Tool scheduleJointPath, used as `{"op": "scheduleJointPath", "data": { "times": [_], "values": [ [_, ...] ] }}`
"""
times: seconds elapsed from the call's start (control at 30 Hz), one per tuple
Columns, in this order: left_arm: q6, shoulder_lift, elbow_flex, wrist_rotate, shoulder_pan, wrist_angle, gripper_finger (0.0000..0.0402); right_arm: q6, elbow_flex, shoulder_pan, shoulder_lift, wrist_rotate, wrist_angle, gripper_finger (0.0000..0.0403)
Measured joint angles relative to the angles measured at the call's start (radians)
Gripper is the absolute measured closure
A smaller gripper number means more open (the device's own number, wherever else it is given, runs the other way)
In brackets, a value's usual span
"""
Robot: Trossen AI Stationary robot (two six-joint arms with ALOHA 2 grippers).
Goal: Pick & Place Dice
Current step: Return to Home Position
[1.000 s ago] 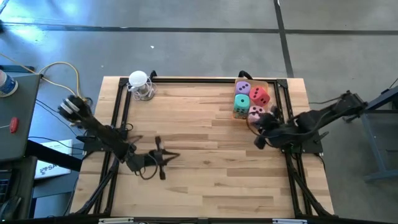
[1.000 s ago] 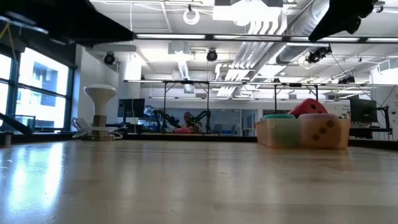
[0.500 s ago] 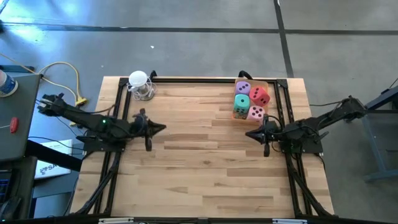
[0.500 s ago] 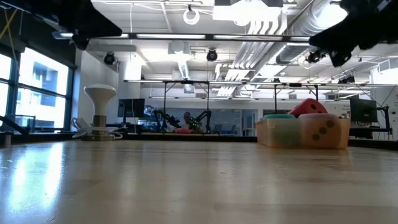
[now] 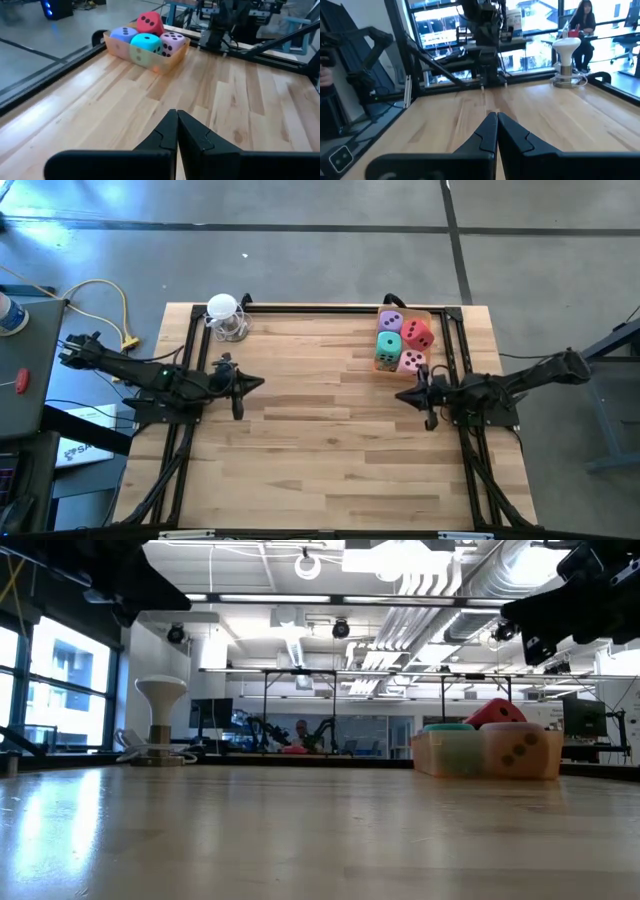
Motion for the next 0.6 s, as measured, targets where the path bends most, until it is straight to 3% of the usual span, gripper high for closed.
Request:
{"op": "scheduleJointPath", "data": {
  "times": [0.27, 0.4, 0.6],
  "values": [
    [0.008, -0.012, 0.0, -0.01, -0.035, -0.008, 0.0401, 0.007, 0.028, -0.009, -0.25, -0.013, -0.317, 0.04],
    [0.011, -0.022, 0.0, -0.015, -0.024, -0.007, 0.0401, -0.001, 0.033, -0.01, -0.367, -0.013, -0.389, 0.04],
    [0.011, -0.016, 0.0, -0.015, -0.011, -0.02, 0.0401, -0.02, -0.001, -0.01, -0.352, -0.021, -0.35, 0.04]
  ]
}}
